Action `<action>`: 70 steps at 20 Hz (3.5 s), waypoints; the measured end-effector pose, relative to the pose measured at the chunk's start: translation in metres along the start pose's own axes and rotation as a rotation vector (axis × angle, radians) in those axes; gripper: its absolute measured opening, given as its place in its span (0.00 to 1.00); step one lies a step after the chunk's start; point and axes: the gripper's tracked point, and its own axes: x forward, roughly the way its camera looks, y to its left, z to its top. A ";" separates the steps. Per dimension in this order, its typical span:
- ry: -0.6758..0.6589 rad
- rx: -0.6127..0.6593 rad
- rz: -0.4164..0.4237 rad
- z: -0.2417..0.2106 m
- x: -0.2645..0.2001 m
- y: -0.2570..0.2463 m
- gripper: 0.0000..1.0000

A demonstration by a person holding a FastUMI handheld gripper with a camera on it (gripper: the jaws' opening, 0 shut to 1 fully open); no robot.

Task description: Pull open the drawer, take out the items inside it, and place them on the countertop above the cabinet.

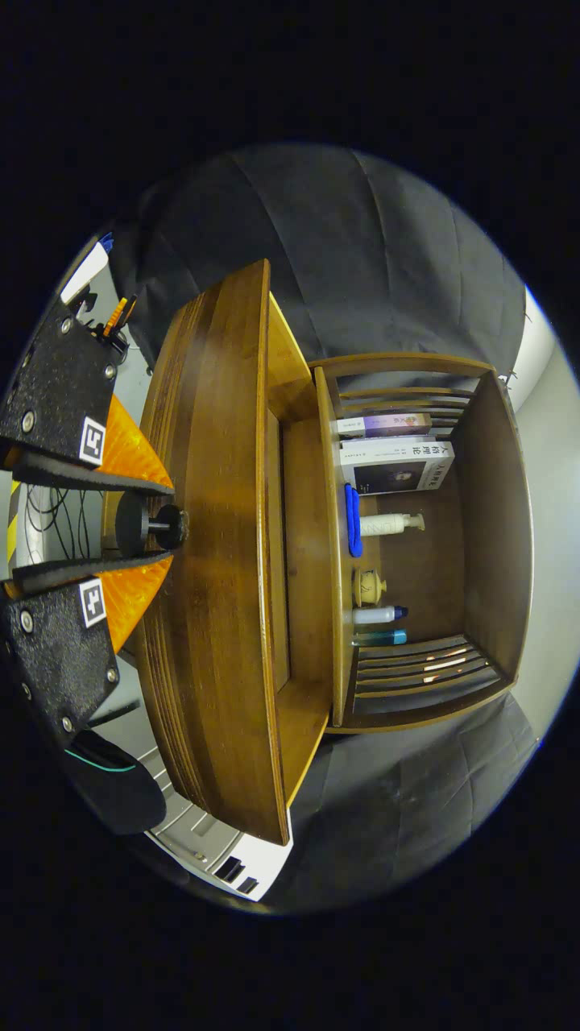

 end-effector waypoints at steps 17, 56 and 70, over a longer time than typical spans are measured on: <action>-0.028 0.078 -0.030 0.165 0.025 -0.018 0.94; 0.836 -0.126 -0.218 0.007 0.169 -0.041 0.68; 0.624 -0.212 -0.222 0.038 0.128 -0.009 0.37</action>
